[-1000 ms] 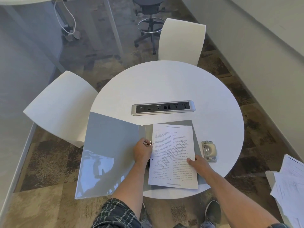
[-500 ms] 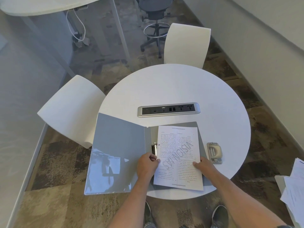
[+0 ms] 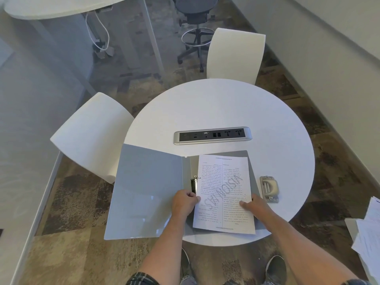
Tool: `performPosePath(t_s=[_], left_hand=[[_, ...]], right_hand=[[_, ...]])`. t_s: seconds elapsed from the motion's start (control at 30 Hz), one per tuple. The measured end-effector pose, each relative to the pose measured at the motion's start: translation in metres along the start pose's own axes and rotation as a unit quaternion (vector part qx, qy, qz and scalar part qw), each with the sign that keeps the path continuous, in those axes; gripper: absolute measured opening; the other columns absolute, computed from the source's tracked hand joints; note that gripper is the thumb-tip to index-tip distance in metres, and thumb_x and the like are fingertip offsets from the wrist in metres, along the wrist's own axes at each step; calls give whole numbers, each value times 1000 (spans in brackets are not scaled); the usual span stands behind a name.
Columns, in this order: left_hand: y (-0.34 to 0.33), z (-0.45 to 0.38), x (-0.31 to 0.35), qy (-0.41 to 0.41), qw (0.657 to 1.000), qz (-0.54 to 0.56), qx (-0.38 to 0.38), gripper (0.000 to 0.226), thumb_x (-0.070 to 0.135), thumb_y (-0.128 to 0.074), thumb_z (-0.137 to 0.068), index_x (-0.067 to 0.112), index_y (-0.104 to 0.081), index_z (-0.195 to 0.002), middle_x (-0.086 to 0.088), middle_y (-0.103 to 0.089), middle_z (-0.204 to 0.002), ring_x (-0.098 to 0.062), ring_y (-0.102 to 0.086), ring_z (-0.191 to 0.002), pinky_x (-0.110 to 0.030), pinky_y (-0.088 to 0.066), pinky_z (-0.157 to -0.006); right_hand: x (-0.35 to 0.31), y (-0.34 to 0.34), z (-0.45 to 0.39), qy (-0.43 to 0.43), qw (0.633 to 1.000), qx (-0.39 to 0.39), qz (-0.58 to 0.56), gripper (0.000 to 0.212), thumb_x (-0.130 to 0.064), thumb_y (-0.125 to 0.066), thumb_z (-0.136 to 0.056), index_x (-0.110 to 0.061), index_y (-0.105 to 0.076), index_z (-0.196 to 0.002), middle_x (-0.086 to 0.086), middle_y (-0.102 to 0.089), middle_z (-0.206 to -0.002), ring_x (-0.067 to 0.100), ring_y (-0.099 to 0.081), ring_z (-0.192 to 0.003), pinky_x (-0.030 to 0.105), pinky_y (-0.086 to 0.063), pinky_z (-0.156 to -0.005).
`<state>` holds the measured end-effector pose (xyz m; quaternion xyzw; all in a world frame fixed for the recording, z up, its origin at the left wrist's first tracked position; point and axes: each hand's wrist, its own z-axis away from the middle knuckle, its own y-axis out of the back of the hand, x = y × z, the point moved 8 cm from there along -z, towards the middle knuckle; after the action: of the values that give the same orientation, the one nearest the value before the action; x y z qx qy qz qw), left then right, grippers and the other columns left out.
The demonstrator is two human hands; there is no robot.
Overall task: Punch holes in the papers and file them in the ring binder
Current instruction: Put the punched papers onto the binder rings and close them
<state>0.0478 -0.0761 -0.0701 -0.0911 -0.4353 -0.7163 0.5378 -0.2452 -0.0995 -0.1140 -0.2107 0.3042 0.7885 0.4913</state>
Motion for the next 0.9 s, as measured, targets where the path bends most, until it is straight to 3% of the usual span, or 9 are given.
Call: performPosePath(t_s=[0.1,0.23,0.3,0.4,0.53,0.73,0.9], left_hand=[[2,-2,-2,10,1000,17,-9,17,19,-81,-84,12,-69,-76,-6,-78,-88,-28,-76,-87,-45,-63,-83],[1,-3,-2,31,998,45,-29,15,14,-83,-83,8,-71,-78,-6,-77,-89,-26,-75,-86,-41,-64,-80],[-1,-3,-3,40,997,51,-33,16,14,-84,-84,10,-70,-76,-4,-76,-90,-22,-73,-84,-32,-61,-71],[-2,-4,-6,50,996,58,-35,18,13,-84,-83,10,-69,-74,-4,-76,-91,-21,-72,-86,-28,-58,-69],[-2,-7,-3,50,996,63,-43,16,10,-85,-81,8,-71,-75,-3,-75,-88,-16,-68,-82,-23,-48,-62],[-2,-9,-3,36,997,53,-50,11,5,-87,-79,4,-76,-79,-11,-78,-96,-21,-69,-88,-26,-54,-70],[-2,-10,1,25,998,35,-43,12,7,-86,-80,8,-75,-76,-6,-78,-92,-16,-69,-82,-21,-50,-61]], right_hand=[[-3,-4,2,4,1000,-6,-3,10,-23,-63,-100,-32,-60,-96,-15,-70,-95,6,-66,-86,25,-52,-68],[-1,-3,0,0,1000,-11,-14,8,-29,-58,-103,-23,-63,-107,-6,-74,-101,16,-70,-93,37,-55,-85],[0,-4,0,-2,1000,-14,-14,13,-29,-56,-104,-21,-63,-112,-5,-74,-102,15,-70,-94,37,-55,-86],[1,-4,0,-8,1000,-12,-11,19,-30,-53,-105,-17,-61,-117,0,-74,-107,17,-70,-94,36,-54,-83],[-1,1,-1,-14,1000,2,-10,26,-32,-49,-107,-12,-55,-122,8,-71,-117,19,-69,-93,30,-52,-70],[6,1,-7,-29,999,3,-24,34,-31,-48,-107,-8,-50,-131,11,-69,-120,30,-68,-106,47,-56,-93],[4,2,-9,-28,999,5,-39,35,-31,-49,-107,-9,-50,-133,9,-70,-119,27,-69,-103,42,-55,-88]])
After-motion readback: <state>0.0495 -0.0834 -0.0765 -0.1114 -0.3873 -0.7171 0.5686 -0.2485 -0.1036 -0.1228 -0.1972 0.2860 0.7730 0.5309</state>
